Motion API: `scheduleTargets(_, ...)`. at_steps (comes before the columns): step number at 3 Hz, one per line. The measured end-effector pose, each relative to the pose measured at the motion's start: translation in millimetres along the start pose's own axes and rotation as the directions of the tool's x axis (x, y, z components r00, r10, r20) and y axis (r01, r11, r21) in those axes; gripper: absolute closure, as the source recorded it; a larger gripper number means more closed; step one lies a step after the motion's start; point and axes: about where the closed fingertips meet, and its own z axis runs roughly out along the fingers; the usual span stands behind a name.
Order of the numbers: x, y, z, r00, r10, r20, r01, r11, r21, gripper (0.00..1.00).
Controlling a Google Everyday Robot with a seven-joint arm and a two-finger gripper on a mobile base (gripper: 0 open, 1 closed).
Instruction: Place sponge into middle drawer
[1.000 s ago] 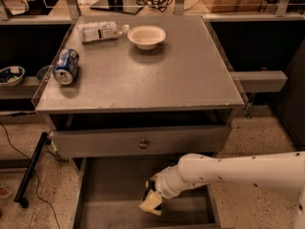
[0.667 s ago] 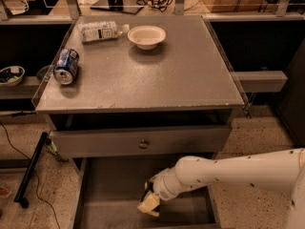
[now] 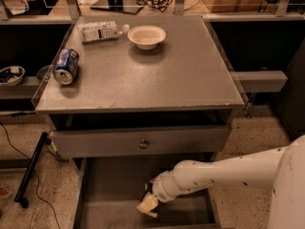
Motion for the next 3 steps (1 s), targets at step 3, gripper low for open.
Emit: scheduleTargets(3,9.9,15.8,50.7,1.000,-0.008,-0.018,0.007,0.9985,-0.054,1.00)
